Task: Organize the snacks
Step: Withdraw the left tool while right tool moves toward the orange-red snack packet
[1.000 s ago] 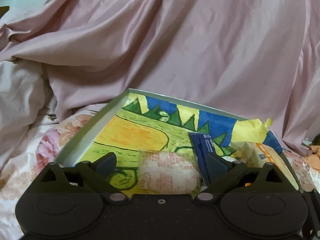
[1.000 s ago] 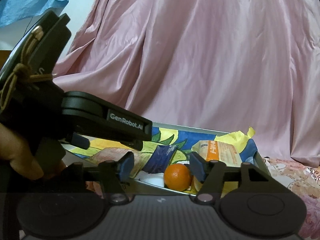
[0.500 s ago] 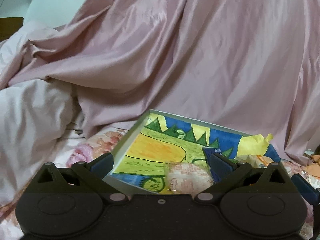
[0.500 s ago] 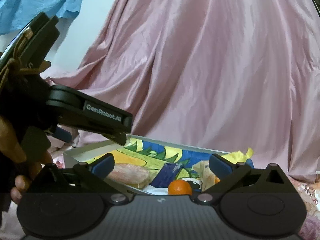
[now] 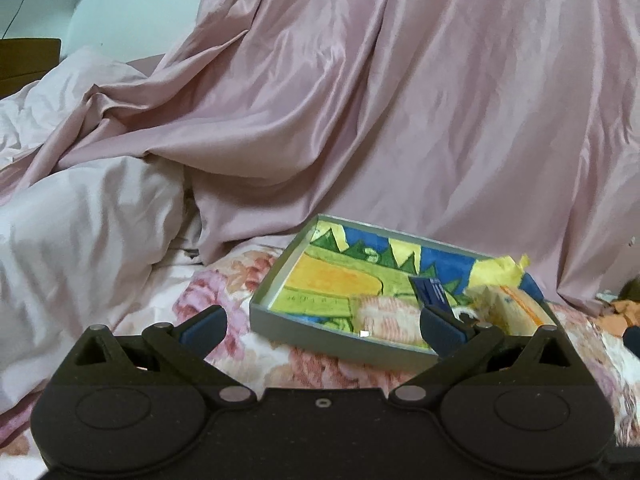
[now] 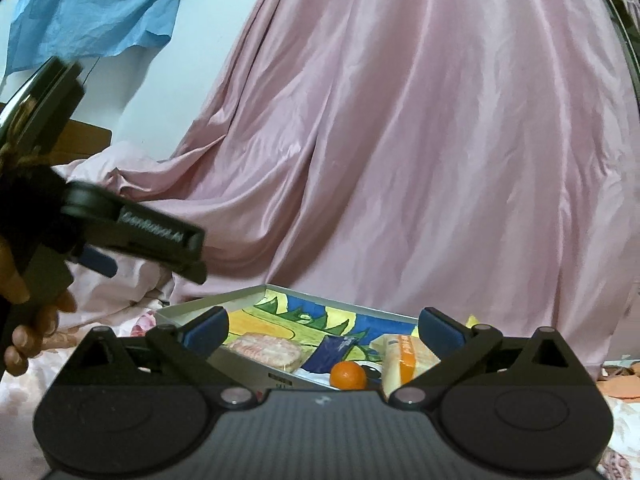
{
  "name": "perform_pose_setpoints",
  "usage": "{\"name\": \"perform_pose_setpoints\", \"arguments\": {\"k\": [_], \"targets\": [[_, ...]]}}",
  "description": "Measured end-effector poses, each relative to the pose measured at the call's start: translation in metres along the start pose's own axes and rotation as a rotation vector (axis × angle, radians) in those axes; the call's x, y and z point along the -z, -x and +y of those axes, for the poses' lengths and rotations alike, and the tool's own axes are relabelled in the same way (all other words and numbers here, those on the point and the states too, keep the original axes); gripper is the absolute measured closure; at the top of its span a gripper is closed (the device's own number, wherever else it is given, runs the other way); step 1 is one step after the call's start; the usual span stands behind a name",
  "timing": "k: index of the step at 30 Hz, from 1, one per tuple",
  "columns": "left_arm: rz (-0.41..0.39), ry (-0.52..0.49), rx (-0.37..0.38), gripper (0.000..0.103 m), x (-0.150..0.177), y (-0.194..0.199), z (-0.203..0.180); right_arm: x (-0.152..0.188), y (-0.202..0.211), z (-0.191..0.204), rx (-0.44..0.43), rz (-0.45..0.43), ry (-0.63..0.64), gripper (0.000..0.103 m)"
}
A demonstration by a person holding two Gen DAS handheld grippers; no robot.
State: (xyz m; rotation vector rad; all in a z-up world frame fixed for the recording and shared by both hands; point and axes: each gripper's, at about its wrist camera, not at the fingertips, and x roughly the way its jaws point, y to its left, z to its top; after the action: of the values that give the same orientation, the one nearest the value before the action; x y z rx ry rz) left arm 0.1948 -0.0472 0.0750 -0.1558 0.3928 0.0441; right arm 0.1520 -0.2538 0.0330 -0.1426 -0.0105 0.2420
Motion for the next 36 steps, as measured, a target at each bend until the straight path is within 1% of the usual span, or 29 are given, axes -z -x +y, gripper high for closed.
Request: {"name": "perform_pose_setpoints", "arguments": {"k": [4, 12, 16, 22, 24, 27, 32, 36], "targets": [[0.008, -0.021, 0.016, 0.001, 0.013, 0.015, 0.003, -0.002, 0.016, -0.002, 0.018, 0.016, -0.011, 0.000], [0.038, -0.041, 0.048, 0.001, 0.039, 0.038, 0.014, -0.001, 0.054, -0.001, 0.040, 0.087, -0.053, 0.000], [0.056, -0.055, 0.059, 0.001, 0.053, 0.048, 0.021, 0.002, 0.065, 0.001, 0.026, 0.144, -0.063, 0.000], [0.097, -0.090, 0.087, 0.001, 0.072, 0.056, 0.030, 0.006, 0.072, 0.004, 0.019, 0.199, -0.089, 0.000], [0.111, -0.109, 0.096, 0.001, 0.079, 0.057, 0.031, 0.008, 0.070, 0.003, 0.010, 0.235, -0.115, 0.000], [0.134, -0.142, 0.110, 0.001, 0.088, 0.057, 0.032, 0.014, 0.061, -0.001, -0.013, 0.321, -0.174, 0.000], [0.156, -0.200, 0.127, 0.001, 0.103, 0.057, 0.033, 0.027, 0.045, -0.003, -0.031, 0.459, -0.234, 0.000], [0.178, -0.227, 0.137, 0.001, 0.114, 0.052, 0.034, 0.036, 0.035, 0.001, -0.048, 0.532, -0.258, 0.000]]}}
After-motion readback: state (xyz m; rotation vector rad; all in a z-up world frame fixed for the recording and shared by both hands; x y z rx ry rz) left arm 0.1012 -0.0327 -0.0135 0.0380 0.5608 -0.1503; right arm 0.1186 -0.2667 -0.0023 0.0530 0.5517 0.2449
